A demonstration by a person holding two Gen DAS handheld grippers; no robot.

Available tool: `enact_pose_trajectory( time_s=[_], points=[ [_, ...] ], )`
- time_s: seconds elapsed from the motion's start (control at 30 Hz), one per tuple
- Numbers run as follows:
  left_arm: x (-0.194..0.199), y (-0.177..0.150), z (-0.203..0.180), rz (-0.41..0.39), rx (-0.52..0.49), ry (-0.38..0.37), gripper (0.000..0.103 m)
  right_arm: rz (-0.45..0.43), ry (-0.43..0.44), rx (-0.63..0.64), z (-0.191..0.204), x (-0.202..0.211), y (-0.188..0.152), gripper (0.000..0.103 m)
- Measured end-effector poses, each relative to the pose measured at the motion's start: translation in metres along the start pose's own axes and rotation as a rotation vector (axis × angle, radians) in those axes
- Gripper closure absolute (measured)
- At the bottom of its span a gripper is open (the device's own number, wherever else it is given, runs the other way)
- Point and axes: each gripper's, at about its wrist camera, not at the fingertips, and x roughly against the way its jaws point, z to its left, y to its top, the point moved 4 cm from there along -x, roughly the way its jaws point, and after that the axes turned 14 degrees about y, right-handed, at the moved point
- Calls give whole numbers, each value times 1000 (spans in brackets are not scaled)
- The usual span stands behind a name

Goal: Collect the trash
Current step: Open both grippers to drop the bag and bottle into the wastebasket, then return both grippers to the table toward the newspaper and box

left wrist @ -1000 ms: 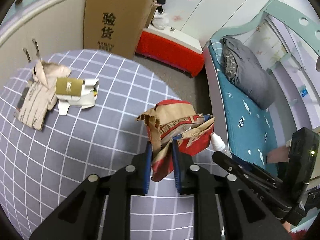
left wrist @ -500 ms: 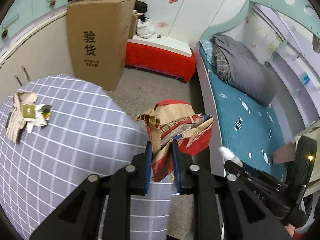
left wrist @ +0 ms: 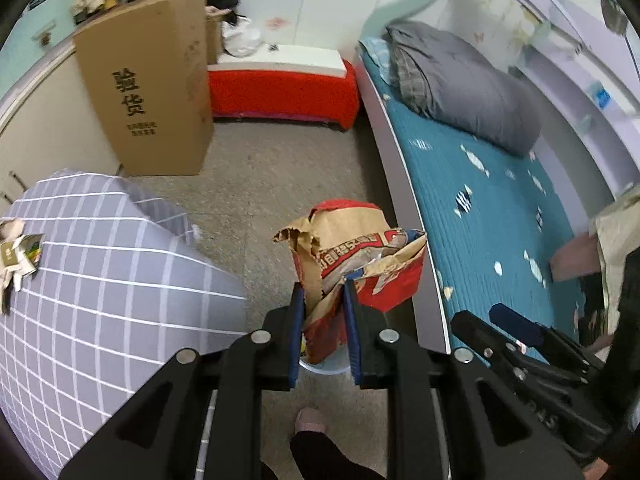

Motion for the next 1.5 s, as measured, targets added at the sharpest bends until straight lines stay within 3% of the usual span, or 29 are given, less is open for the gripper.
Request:
enact_pose_trajectory(
  time_s=[0.33, 0.43, 0.5, 0.7, 0.97, 1.27, 1.5],
  points=[
    [-23, 8, -53, 16, -108, -64, 80, -53, -75, -45, -36, 26, 0, 38],
    [-31, 10, -60, 37, -107, -63, 65, -62, -89, -62, -44, 31, 0, 38],
    [-32, 11, -64, 36, -108, -74, 42, -65, -91, -67, -45, 33, 0, 38],
    [-22, 9, -46, 45, -71, -64, 36, -63, -52, -46, -31, 30, 5, 38],
    [15, -4, 32, 35, 110, -18, 33, -23, 138, 134, 56, 17, 10, 38],
    [71, -49, 167, 0, 406, 147, 30, 94, 356, 314, 176, -15, -12, 34],
    [114, -100, 272, -6, 605, 262, 29, 226, 500, 431, 274, -46, -50, 33]
  ],
)
